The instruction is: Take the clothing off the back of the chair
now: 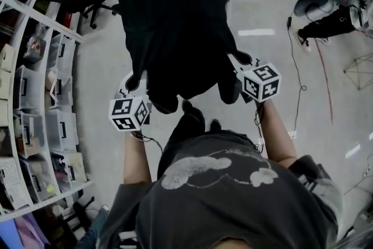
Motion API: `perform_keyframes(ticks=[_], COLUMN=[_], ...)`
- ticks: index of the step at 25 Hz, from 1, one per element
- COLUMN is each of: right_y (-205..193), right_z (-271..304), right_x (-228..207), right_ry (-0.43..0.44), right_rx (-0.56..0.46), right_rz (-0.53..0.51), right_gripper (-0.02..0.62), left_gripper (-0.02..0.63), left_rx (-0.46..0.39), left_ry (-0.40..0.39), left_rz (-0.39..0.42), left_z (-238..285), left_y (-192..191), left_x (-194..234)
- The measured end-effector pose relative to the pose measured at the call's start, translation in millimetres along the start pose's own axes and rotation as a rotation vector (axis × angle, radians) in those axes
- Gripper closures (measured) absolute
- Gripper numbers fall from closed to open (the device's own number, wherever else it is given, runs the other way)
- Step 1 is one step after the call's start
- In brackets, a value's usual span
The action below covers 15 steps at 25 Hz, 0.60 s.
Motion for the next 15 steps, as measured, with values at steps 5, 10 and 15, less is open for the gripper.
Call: perform_keyframes(ticks=[5,10,15], right_y=[-18.6,-26.1,-36.9], right_z=[-9.3,-21.8,-39.6], right_x=[10.1,9.0,28.2], right_ry=[-0.016,-0.035,-0.067], right_rx=[0.013,0.016,0.026], right_rz=[0.017,0.027,0.046], right_gripper=[0.598,0.6,0.6], left_gripper=[0.595,0.595,0.595], left_rx=[0.016,-0.024,-0.034], left_ry=[-0.032,-0.07,-0.12], left_rz=[-0.024,-0.084,-0.082], left_z=[-15.2,-16.2,-30.8], left_y=[-19.7,-33.6,-43.5], left_x=[-4.0,-11.1,-19.6])
Point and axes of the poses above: the fingertips, and each gripper's own axes: z forward along the fingers, x to its left, y out of its top, the point moved 4 cm from there along -z, backward along the fingers, and after that the axes turned 15 degrees about -y, right-handed, at the moved point
